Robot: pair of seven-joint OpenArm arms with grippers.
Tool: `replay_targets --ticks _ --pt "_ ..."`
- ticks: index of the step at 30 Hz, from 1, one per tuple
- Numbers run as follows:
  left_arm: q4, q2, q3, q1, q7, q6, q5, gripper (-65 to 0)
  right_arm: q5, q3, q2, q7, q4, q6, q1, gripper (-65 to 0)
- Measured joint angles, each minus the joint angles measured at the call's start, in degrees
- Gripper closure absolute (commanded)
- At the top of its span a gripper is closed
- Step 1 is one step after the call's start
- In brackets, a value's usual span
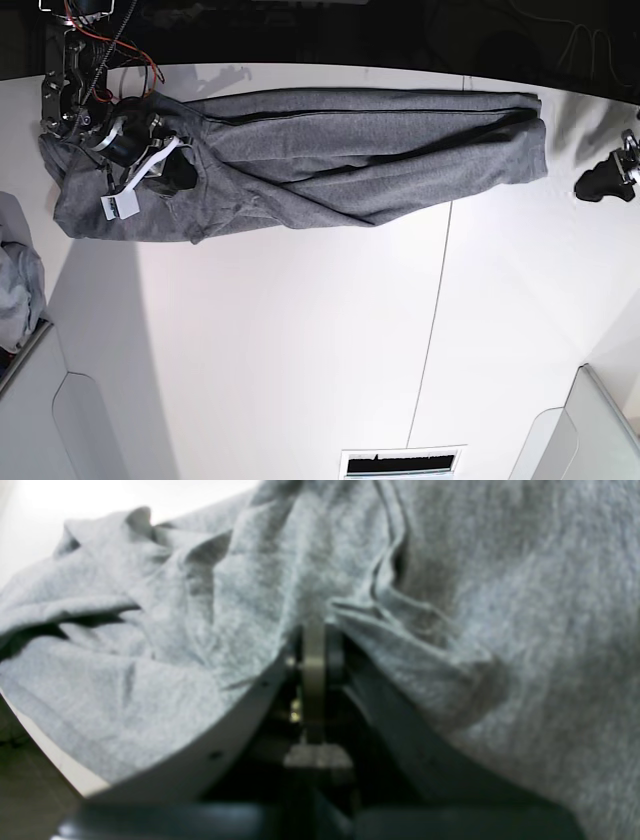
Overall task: Layout the t-shirt on the table in an organized manner, then fold the t-shirt properly
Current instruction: 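Release the strip end with the left gripper and lift it, then regrasp the strip end with the left gripper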
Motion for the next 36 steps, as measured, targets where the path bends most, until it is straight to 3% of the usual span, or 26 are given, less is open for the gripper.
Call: replay_targets --ticks 3,4,7,8,15,16,21,24,31,36 --pt "1.6 -0.6 -0.3 0.4 1.9 0.0 -1.1 -35.8 0.0 0.0 0.0 0.0 0.0 0.0 0.0 0.0" --pt "2.6 -0.4 -0.2 0.5 1.9 0.0 -1.0 -29.4 0.0 0.0 0.0 0.0 0.0 0.0 0.0 0.0" --pt "7.1 0.3 -0.2 0.9 1.9 0.0 -0.9 -1.3 0.0 0.0 0.0 0.0 0.0 0.0 0.0 0.0" --pt "9.1 0.8 -0.2 1.0 1.7 0.0 -1.0 0.0 0.0 0.0 0.0 0.0 0.0 0.0 0.0 0.0" --pt "22.0 4.6 5.4 7.7 1.4 0.0 -1.0 0.0 -0.1 0.0 0.0 0.0 0.0 0.0 0.0 0.0" --pt "22.1 5.3 6.6 7.9 -0.5 0.0 0.0 0.0 -0.2 0.0 0.0 0.1 0.0 0.0 0.0 0.0" --pt "20.4 9.1 8.9 8.0 -10.9 0.0 17.1 0.0 -0.2 0.0 0.0 0.0 0.0 0.0 0.0 0.0" --pt "17.3 9.5 9.0 8.0 -15.4 0.0 23.2 0.0 -0.2 0.0 0.0 -0.1 0.0 0.0 0.0 0.0" --pt "7.7 9.4 8.9 7.8 -22.7 -1.1 23.3 0.0 -0.2 0.0 0.0 -0.2 0.0 0.0 0.0 0.0" --pt "7.5 9.0 8.8 7.7 -21.7 -1.1 18.8 -18.0 -0.2 0.0 0.0 -0.2 0.0 0.0 0.0 0.0"
